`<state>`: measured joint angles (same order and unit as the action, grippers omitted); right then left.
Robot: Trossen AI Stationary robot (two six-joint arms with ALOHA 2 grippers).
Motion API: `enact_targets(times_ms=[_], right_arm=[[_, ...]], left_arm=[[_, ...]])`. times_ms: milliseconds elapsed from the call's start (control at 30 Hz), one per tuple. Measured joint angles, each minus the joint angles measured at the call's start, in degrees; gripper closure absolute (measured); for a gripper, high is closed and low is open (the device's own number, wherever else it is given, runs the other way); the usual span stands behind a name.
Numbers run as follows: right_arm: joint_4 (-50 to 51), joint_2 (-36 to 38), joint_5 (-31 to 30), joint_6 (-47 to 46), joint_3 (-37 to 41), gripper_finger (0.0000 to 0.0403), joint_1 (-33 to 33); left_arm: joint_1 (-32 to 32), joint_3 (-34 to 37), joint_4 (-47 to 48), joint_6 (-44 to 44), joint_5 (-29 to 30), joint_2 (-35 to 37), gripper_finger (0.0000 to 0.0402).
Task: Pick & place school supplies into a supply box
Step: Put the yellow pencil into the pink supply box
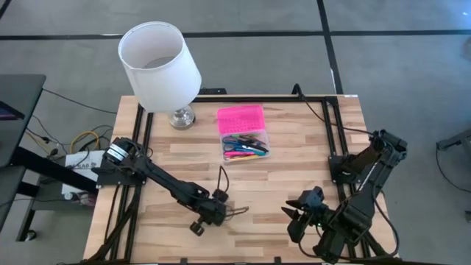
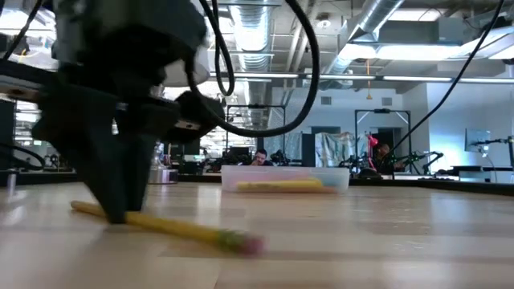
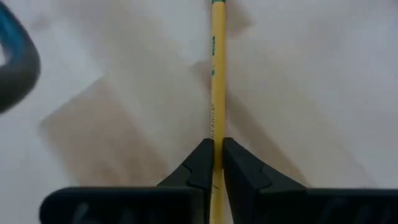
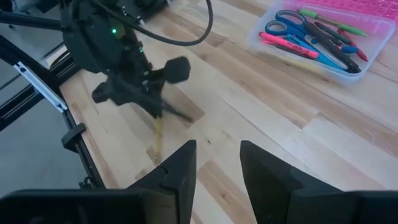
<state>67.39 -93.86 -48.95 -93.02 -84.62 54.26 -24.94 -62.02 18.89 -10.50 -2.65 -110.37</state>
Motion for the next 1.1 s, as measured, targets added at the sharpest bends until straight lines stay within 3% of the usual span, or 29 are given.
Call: enact_targets(times_ms=[200, 367, 600, 867, 1100], right_arm=[[0.50, 0.00, 0.02, 0.44, -0.02, 0.0285, 0.00], [1.58, 0.00, 1.11, 0.48, -0.02, 0.0285, 0.00], [2.65, 0.00, 2.69, 0.55, -0.02, 0.0285, 0.11], [2.95, 0.00, 2.95, 0.64, -0.02, 0.0285, 0.11], [3.27, 0.00, 2.92, 1.52, -0.02, 0.0285, 0.11]], left_arm=[[2.07, 0.04, 0.89, 18.76, 3.82, 0.04, 0.0367], [3.07, 0.00, 0.58, 26.94, 3.54, 0.04, 0.0367], [3.03, -3.16, 4.82, 27.59, 2.61, -0.23, 0.0365], [2.79, -7.54, 13.84, 23.91, 7.90, -0.57, 0.0324], [3.60, -8.17, 17.23, 23.20, 5.31, -1.23, 0.0299]])
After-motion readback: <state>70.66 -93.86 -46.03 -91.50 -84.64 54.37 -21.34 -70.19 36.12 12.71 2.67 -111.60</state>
